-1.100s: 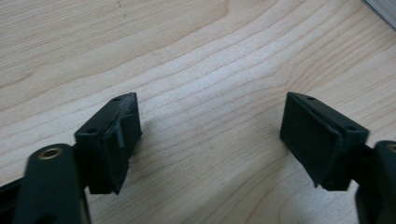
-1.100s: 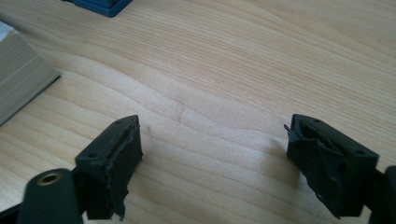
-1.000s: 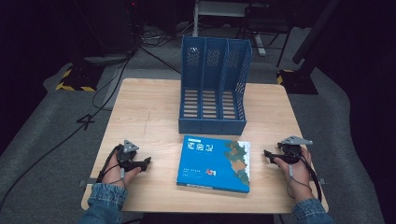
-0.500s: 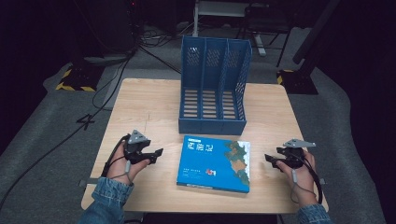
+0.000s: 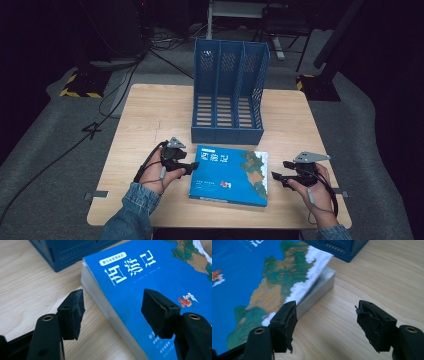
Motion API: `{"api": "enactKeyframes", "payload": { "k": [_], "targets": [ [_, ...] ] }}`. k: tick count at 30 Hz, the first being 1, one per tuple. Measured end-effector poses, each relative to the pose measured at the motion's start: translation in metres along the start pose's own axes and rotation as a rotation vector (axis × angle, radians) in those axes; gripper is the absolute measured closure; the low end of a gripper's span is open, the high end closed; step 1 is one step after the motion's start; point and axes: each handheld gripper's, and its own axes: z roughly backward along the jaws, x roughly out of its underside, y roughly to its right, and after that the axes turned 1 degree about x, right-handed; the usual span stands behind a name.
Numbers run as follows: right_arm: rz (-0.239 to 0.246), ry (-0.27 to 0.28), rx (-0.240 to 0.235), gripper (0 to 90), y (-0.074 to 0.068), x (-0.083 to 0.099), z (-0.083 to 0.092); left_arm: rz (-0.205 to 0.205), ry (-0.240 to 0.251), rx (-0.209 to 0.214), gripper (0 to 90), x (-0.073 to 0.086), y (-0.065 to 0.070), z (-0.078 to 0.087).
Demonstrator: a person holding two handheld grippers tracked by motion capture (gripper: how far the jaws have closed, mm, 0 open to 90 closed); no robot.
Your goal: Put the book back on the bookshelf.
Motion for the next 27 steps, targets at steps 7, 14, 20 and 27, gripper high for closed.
{"api": "enactKeyframes", "payload": {
  "k": [7, 14, 20, 27],
  "targets": [
    [0.057, -0.007, -0.066, 32.4, -0.026, -0.009, 0.0, -0.002, -0.04, 0.021, 34.8, 0.001, 0.001, -0.017],
    [0.124, -0.045, -0.16, 31.8, -0.054, -0.012, -0.007, 0.004, -0.068, 0.039, 33.8, 0.006, 0.002, -0.028],
    [0.161, -0.094, -0.198, 27.2, -0.069, -0.011, -0.014, 0.012, -0.064, 0.071, 31.3, 0.008, 0.002, -0.032],
    [0.206, -0.121, -0.178, 17.6, -0.079, -0.01, -0.022, 0.019, -0.04, 0.074, 31.0, 0.011, 0.002, -0.032]
  ]
}}
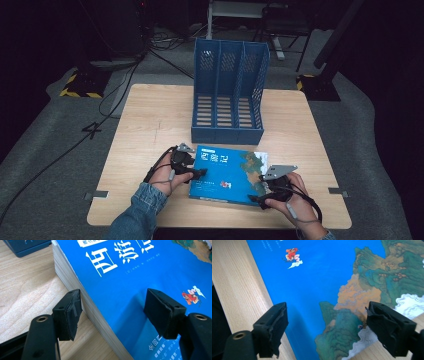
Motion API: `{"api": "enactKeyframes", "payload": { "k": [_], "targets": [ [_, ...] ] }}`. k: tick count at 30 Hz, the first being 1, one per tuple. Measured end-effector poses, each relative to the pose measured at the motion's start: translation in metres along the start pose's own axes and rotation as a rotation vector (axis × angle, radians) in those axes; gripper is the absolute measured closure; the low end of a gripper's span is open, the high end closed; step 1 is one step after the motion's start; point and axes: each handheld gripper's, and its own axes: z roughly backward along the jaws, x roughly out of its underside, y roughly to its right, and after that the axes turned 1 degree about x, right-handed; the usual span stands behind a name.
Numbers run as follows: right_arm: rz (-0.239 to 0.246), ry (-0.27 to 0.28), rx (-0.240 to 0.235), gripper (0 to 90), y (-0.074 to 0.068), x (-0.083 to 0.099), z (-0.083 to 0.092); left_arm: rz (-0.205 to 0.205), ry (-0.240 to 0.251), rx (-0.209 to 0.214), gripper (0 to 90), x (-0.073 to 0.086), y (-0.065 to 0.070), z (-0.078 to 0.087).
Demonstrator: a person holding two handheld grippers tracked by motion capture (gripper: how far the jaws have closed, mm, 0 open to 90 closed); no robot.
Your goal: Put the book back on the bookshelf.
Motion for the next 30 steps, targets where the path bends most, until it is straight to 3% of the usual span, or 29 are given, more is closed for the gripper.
{"api": "enactKeyframes", "payload": {
  "k": [12, 18, 30],
  "targets": [
    [0.05, -0.025, 0.057, 11.7, -0.014, -0.002, -0.007, -0.007, 0.011, -0.007, 31.1, 0.001, 0.002, 0.0],
    [0.119, -0.052, 0.1, 7.8, -0.022, -0.001, -0.012, -0.008, 0.012, -0.009, 31.0, 0.001, 0.002, 0.0],
    [0.109, -0.039, 0.107, 5.0, -0.023, -0.001, -0.015, 0.022, 0.028, 0.005, 29.4, 0.004, 0.001, -0.002]
  ]
}}
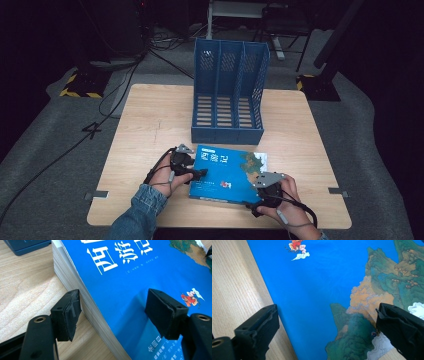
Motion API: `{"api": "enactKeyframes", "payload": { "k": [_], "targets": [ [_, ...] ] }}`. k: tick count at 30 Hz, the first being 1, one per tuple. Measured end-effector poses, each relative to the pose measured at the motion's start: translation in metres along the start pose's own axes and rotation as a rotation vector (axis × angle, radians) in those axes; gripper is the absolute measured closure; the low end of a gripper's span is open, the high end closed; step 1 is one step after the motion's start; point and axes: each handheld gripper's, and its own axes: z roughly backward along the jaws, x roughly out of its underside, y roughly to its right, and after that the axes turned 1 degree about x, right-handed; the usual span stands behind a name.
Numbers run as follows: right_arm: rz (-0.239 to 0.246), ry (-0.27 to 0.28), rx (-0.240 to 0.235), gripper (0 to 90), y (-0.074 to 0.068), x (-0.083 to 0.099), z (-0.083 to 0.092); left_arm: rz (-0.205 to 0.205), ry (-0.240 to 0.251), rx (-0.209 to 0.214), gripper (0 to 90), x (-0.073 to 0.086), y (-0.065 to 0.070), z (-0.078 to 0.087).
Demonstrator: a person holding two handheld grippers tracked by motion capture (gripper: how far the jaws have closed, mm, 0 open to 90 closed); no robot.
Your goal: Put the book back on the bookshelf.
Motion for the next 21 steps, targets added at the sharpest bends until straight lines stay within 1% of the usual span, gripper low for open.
{"api": "enactKeyframes", "payload": {
  "k": [3, 4, 5, 6, 8, 11, 13, 15, 16, 17, 18, 19, 20, 21],
  "targets": [
    [-0.002, -0.001, 0.0, 4.9, 0.0, 0.0, 0.0, -0.006, 0.003, -0.011, 29.7, 0.0, 0.001, 0.001],
    [-0.003, -0.002, -0.001, 4.9, 0.0, 0.0, 0.0, -0.006, 0.006, -0.018, 31.3, 0.0, 0.002, 0.001],
    [-0.003, -0.003, -0.001, 4.9, 0.0, 0.0, 0.0, -0.009, 0.011, -0.029, 33.6, -0.001, 0.002, 0.004],
    [-0.002, -0.003, -0.001, 4.7, 0.0, 0.0, 0.0, -0.017, 0.012, -0.036, 38.3, -0.002, 0.002, 0.005],
    [-0.001, -0.002, -0.002, 4.5, 0.0, 0.0, 0.0, -0.02, 0.027, -0.038, 45.2, -0.003, 0.002, 0.01],
    [0.0, -0.008, -0.002, 4.4, 0.001, -0.001, 0.0, -0.017, 0.056, -0.023, 48.8, -0.006, 0.005, 0.016],
    [0.003, -0.008, -0.003, 4.4, 0.001, -0.001, -0.001, -0.016, 0.079, -0.002, 50.5, -0.007, 0.008, 0.02],
    [0.002, -0.008, -0.003, 4.2, 0.001, -0.001, -0.001, -0.016, 0.093, 0.013, 54.9, -0.009, 0.011, 0.025],
    [0.004, -0.008, -0.004, 4.1, 0.001, -0.001, -0.001, -0.003, 0.101, 0.031, 58.1, -0.009, 0.013, 0.027],
    [0.004, -0.009, -0.004, 4.0, 0.001, -0.001, -0.001, 0.011, 0.096, 0.067, 61.3, -0.009, 0.014, 0.029],
    [0.003, -0.01, -0.005, 3.9, 0.001, -0.001, -0.001, 0.023, 0.075, 0.092, 66.3, -0.008, 0.014, 0.029],
    [0.002, -0.01, -0.005, 3.8, 0.001, -0.001, -0.001, 0.02, 0.035, 0.113, 68.3, -0.006, 0.015, 0.028],
    [0.003, -0.011, -0.006, 3.7, 0.001, -0.001, -0.001, 0.006, 0.011, 0.107, 69.5, -0.005, 0.015, 0.027],
    [0.003, -0.01, -0.006, 3.7, 0.002, -0.001, -0.001, -0.015, -0.008, 0.085, 70.7, -0.003, 0.016, 0.024]
  ]
}}
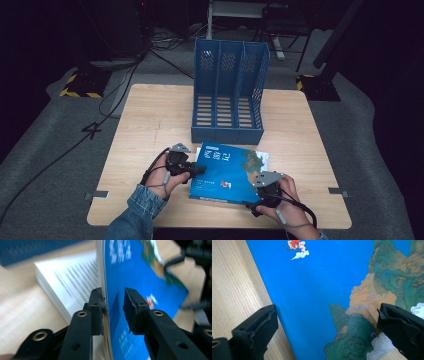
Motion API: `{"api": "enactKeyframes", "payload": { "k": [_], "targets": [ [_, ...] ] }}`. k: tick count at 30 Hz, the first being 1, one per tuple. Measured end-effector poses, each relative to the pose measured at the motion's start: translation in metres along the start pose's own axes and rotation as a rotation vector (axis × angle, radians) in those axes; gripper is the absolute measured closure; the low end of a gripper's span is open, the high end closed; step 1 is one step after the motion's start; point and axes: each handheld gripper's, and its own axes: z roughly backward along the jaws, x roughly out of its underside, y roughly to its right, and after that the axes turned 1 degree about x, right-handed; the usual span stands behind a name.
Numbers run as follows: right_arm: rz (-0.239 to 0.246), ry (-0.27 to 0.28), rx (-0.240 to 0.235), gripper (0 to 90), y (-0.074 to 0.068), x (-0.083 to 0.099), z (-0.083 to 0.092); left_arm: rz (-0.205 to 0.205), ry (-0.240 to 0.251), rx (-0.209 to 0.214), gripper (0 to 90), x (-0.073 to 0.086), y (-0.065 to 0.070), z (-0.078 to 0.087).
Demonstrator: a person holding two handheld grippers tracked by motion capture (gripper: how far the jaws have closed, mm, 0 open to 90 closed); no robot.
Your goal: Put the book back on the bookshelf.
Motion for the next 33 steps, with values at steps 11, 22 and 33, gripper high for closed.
{"api": "enactKeyframes", "payload": {
  "k": [11, 22, 33],
  "targets": [
    [-0.027, 0.015, 0.039, 2.7, 0.02, 0.008, 0.001, 0.012, -0.066, 0.088, 74.3, 0.009, -0.001, -0.002],
    [-0.031, 0.06, 0.009, 19.8, 0.018, 0.007, 0.006, -0.039, -0.08, 0.102, 83.2, 0.001, 0.007, 0.005],
    [-0.057, 0.174, -0.045, 16.6, 0.01, 0.0, 0.013, -0.075, -0.077, 0.07, 85.5, -0.016, 0.021, 0.015]
  ]
}}
